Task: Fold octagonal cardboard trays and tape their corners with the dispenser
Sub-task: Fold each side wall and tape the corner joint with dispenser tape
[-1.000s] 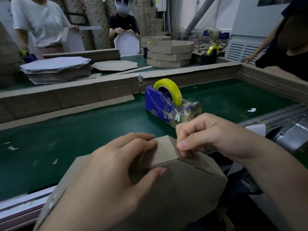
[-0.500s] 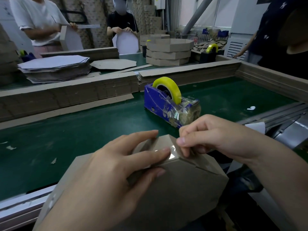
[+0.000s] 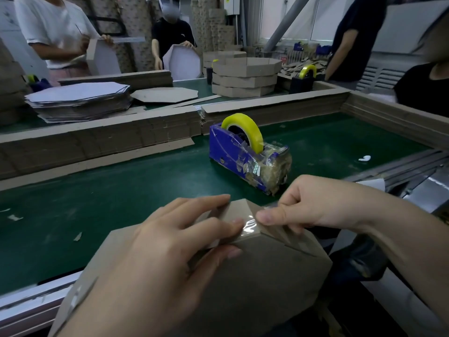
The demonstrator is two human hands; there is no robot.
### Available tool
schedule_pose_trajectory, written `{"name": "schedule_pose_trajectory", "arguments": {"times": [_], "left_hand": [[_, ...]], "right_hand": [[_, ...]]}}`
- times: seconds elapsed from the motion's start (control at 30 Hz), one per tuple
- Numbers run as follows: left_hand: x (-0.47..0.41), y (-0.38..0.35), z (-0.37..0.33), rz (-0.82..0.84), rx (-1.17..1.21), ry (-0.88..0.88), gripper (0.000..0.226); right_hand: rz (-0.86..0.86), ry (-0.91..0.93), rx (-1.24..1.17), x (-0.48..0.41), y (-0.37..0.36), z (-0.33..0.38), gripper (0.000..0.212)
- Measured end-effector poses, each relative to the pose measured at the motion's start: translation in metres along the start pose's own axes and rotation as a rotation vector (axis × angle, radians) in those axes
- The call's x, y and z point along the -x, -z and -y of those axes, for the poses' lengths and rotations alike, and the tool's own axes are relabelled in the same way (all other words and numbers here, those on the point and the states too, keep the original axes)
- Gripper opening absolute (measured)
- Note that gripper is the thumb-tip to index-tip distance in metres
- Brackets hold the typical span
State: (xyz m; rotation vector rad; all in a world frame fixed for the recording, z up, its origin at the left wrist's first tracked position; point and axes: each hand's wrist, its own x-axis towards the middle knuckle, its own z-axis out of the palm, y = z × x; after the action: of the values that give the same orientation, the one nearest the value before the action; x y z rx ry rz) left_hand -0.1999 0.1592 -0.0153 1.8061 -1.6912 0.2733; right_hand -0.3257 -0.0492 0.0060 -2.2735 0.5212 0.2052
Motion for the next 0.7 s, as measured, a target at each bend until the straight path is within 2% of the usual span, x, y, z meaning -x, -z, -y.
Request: {"name": "schedule_pose_trajectory", "arguments": {"times": [0.1, 0.2, 0.3, 0.37, 0.4, 0.47, 0.53, 0.7], "left_hand": [[0.001, 0.002, 0.002, -0.011, 0.046, 0.013, 0.025], [0.000, 0.004, 0.003, -0.020, 0.070, 0.018, 0.017], [0.000, 0.007, 0.003, 0.022, 0.005, -0.003, 0.012], [-0.003, 0.007, -0.001, 0.097, -0.117, -0.033, 0.034], [-0.005, 0.007, -0.002, 0.133, -0.167, -0.033, 0.041], [-0.007, 0.005, -0.003, 0.174, -0.239, -0.034, 0.043], [-0.008, 0.006, -0.002, 0.167, -0.246, -0.021, 0.041], [-0.007, 0.004, 0.002, 0.086, -0.165, -0.018, 0.036]], "right_hand": [[-0.002, -0.069, 0.094, -0.003, 0.001, -0.011, 0.071], [-0.084, 0.001, 0.052, -0.006, 0.015, -0.021, 0.059], [-0.421, 0.102, -0.241, -0.025, 0.037, -0.034, 0.036], [-0.704, 0.072, -0.301, -0.052, 0.050, -0.048, 0.023], [-0.752, 0.017, -0.276, -0.065, 0.055, -0.053, 0.020], [-0.650, -0.113, -0.230, -0.087, 0.059, -0.062, 0.023], [-0.536, -0.204, -0.289, -0.099, 0.060, -0.068, 0.029], [-0.450, -0.171, -0.564, -0.101, 0.067, -0.072, 0.015]]}}
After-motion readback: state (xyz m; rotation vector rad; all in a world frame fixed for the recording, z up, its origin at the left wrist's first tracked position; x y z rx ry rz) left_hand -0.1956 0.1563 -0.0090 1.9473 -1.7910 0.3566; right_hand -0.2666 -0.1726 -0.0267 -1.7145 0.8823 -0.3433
